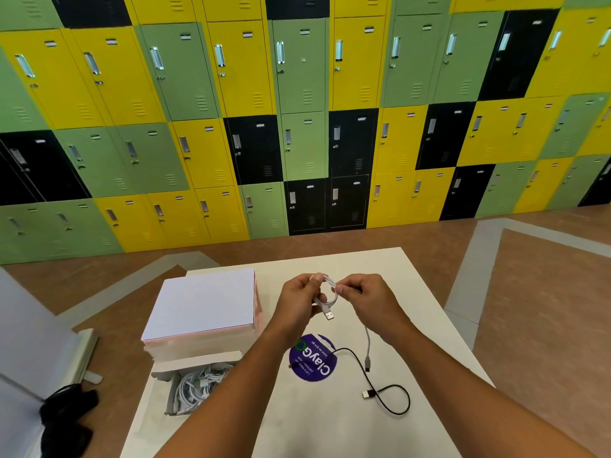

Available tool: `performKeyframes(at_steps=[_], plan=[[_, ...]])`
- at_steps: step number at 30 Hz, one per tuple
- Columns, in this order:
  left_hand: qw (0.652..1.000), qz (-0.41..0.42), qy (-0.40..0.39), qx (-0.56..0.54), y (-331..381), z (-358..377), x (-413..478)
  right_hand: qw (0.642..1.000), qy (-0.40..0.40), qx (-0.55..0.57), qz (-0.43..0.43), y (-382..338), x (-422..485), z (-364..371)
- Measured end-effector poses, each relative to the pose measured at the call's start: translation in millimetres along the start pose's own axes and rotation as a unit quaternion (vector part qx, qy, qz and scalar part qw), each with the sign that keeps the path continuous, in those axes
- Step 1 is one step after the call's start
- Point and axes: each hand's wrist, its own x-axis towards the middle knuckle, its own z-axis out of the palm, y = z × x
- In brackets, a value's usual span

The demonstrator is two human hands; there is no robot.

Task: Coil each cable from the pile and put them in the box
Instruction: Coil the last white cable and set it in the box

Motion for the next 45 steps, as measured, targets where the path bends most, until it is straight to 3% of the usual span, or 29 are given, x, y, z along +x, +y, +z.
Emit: performKeyframes(at_steps=[5, 11, 19, 21, 23, 27, 32, 40, 45], plan=[[0.999, 0.011, 0.034, -0.001, -2, 3, 2, 1.0, -0.006, 0.011, -0.005, 1, -1, 0], [0.973, -0.006, 0.11, -0.203, 14, -6, 9, 0.999, 0.006, 0.026, 0.037, 16, -2, -13], [0.962, -0.023, 0.103, -0.252, 15, -13, 17, 0.994, -0.008, -0.035, 0.099, 34, -8, -9], [0.965, -0.025, 0.092, -0.245, 13, -9, 16, 0.994, -0.002, 0.028, 0.101, 31, -6, -6], [0.971, -0.024, 0.08, -0.224, 12, -7, 15, 0.98, 0.013, 0.167, 0.108, 23, -4, -3], [0.979, -0.023, 0.07, -0.189, 9, -4, 15, 0.902, 0.067, 0.404, 0.134, 2, -2, 2], [0.982, -0.03, 0.042, -0.18, 11, 3, 11, 0.865, 0.07, 0.468, 0.164, -11, -1, 7], [0.993, -0.041, -0.012, -0.111, 8, 5, 4, 0.916, -0.075, 0.366, 0.145, -9, -7, 14], [0.994, -0.03, 0.001, -0.104, 7, 6, 2, 0.896, -0.185, 0.366, 0.172, -7, -11, 8]])
